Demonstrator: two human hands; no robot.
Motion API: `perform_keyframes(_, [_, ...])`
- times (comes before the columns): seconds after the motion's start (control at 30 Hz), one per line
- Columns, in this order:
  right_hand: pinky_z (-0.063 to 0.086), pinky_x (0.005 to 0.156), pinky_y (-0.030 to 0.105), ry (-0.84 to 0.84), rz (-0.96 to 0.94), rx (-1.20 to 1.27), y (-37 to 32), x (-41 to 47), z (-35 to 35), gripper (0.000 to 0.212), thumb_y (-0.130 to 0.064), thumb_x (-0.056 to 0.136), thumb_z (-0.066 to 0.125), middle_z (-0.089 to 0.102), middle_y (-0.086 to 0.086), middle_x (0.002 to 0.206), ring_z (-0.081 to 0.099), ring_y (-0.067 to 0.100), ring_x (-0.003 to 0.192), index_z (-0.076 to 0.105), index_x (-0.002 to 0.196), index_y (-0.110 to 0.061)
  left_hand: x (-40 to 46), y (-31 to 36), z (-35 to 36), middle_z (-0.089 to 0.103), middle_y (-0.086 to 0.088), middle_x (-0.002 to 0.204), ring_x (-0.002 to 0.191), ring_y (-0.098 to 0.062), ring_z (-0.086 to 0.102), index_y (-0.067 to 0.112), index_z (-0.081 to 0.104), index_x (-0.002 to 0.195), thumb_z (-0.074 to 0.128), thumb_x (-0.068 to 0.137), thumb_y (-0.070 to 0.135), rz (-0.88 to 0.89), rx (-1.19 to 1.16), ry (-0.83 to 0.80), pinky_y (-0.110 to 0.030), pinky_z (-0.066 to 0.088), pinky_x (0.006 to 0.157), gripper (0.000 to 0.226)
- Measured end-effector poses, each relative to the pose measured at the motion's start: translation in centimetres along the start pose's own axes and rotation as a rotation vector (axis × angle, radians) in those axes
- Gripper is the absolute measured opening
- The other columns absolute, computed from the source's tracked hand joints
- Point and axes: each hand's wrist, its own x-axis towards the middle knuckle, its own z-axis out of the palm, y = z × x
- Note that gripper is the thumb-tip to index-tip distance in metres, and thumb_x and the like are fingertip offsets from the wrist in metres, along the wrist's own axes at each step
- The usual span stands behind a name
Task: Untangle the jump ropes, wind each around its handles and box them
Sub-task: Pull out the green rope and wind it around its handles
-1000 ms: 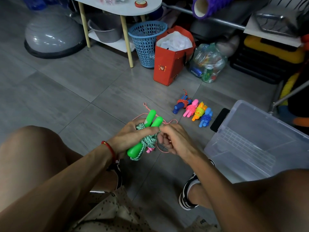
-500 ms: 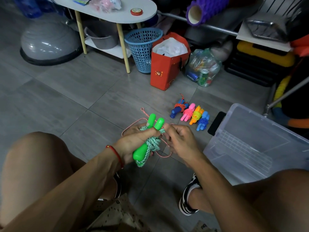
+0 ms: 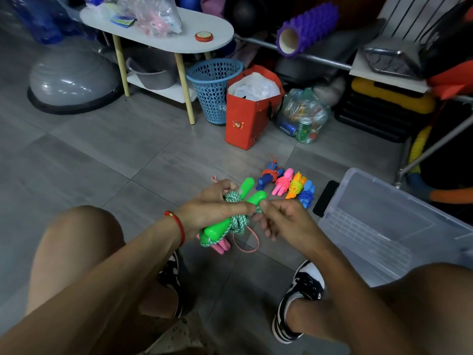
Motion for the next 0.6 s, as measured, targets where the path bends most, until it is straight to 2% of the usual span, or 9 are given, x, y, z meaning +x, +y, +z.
perform_keyframes(0.1, [0.053,0.051,0.033,0.020,-0.017,-0.025,-0.2,-0.2,-1.2,0.029,-0.023,0.102,0.055,0.070,0.009,0.073,0.064,0.023,0.058,0.071,0.089,-0.003,0.3,1.1,0.0,0.058,0.009,0.086,0.081,-0.010,0.054,0.029,0.057,0.098,0.083,0.074,0.046,0.139,0.229,0.002,-0.031,0.043,0.073,0.039])
perform_keyframes(0.17, [0.058,0.055,0.037,0.069,-0.020,0.017,-0.3,-0.4,-1.7,0.021,-0.020,0.100,0.059,0.073,0.015,0.089,0.068,0.028,0.064,0.067,0.109,-0.003,0.7,1.7,0.2,0.059,0.010,0.088,0.084,-0.011,0.054,0.030,0.057,0.098,0.082,0.074,0.048,0.215,0.296,-0.026,-0.029,0.043,0.076,0.039])
perform_keyframes(0.23, [0.060,0.060,0.040,0.085,-0.017,0.108,-0.5,-0.2,-1.8,0.035,-0.015,0.098,0.062,0.071,0.017,0.102,0.070,0.033,0.070,0.055,0.133,-0.010,1.4,2.5,0.3,0.063,0.012,0.096,0.091,-0.008,0.058,0.031,0.060,0.099,0.082,0.073,0.051,0.258,0.379,-0.042,-0.021,0.043,0.080,0.040])
perform_keyframes(0.3, [0.062,0.066,0.043,0.085,-0.023,0.186,-0.8,0.2,-2.0,0.051,-0.013,0.097,0.064,0.070,0.014,0.108,0.073,0.032,0.077,0.045,0.144,-0.022,2.1,3.6,0.2,0.064,0.014,0.102,0.097,-0.006,0.059,0.032,0.061,0.104,0.082,0.073,0.053,0.297,0.487,-0.087,-0.016,0.044,0.081,0.043])
perform_keyframes(0.4, [0.062,0.078,0.039,0.065,-0.031,0.184,-0.6,0.8,-2.7,0.060,-0.017,0.094,0.070,0.065,0.007,0.120,0.072,0.025,0.100,0.045,0.144,-0.038,3.2,5.2,-0.6,0.061,0.013,0.117,0.111,-0.006,0.056,0.034,0.057,0.119,0.086,0.070,0.052,0.323,0.688,-0.283,-0.023,0.044,0.092,0.060])
perform_keyframes(0.5, [0.060,0.080,0.039,0.075,0.006,0.184,0.5,1.5,-3.1,0.043,-0.013,0.093,0.070,0.068,0.010,0.121,0.070,0.027,0.108,0.059,0.134,-0.021,4.8,6.1,-0.7,0.057,0.007,0.125,0.117,-0.008,0.052,0.030,0.052,0.125,0.087,0.068,0.050,0.277,0.822,-0.392,-0.022,0.041,0.096,0.070])
perform_keyframes(0.6, [0.059,0.073,0.034,0.180,0.113,0.338,2.6,2.9,-2.9,0.024,-0.008,0.094,0.067,0.072,0.012,0.113,0.072,0.026,0.101,0.067,0.118,-0.009,7.4,6.3,-0.4,0.055,0.011,0.110,0.111,-0.009,0.056,0.031,0.052,0.126,0.086,0.068,0.052,0.260,0.818,-0.381,-0.019,0.040,0.088,0.070])
